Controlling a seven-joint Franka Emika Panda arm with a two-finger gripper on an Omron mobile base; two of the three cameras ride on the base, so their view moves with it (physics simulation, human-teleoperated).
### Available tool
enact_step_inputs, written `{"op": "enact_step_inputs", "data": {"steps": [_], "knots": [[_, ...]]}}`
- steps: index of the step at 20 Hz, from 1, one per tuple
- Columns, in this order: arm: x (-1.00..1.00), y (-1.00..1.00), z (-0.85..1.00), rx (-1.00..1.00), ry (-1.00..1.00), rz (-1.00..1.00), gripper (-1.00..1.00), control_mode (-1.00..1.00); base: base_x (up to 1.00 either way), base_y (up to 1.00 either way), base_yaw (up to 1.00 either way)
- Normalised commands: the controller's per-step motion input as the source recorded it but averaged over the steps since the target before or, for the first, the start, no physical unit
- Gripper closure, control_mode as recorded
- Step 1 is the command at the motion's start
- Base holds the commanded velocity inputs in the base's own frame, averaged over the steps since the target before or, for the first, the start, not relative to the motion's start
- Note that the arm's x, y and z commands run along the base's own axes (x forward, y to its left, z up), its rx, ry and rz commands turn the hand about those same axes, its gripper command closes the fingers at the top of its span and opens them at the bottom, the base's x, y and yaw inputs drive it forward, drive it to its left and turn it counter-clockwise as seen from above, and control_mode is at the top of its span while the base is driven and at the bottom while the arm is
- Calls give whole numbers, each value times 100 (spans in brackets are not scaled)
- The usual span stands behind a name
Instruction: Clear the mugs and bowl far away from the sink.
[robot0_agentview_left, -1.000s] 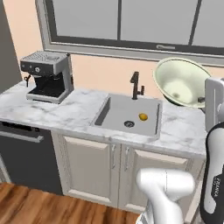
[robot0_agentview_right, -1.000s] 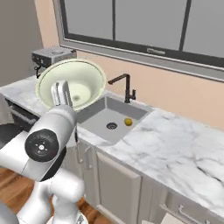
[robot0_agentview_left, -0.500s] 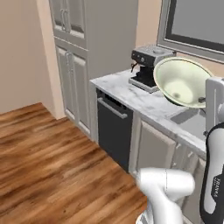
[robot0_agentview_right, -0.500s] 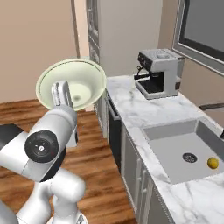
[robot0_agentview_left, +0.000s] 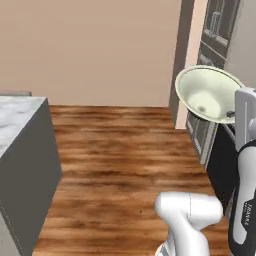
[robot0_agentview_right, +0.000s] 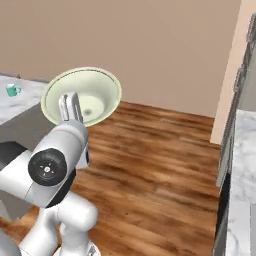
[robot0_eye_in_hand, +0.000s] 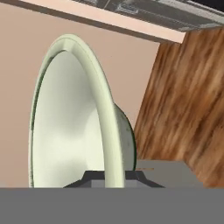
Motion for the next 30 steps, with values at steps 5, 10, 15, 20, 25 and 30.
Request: {"op": "enact_step_inputs", "data": {"steps": [5, 10, 15, 20, 25, 30], "knots": [[0, 0, 0, 0, 0, 0, 100, 100, 0, 0, 100], [0, 0, 0, 0, 0, 0, 100, 100, 74, -3, 90], [0, 0, 0, 0, 0, 0, 100, 100, 100, -43, 49], [0, 0, 0, 0, 0, 0, 100, 100, 100, -63, 17], [0, 0, 0, 0, 0, 0, 100, 100, 100, -48, 8], [0, 0, 0, 0, 0, 0, 100, 100, 100, -25, 3]]}}
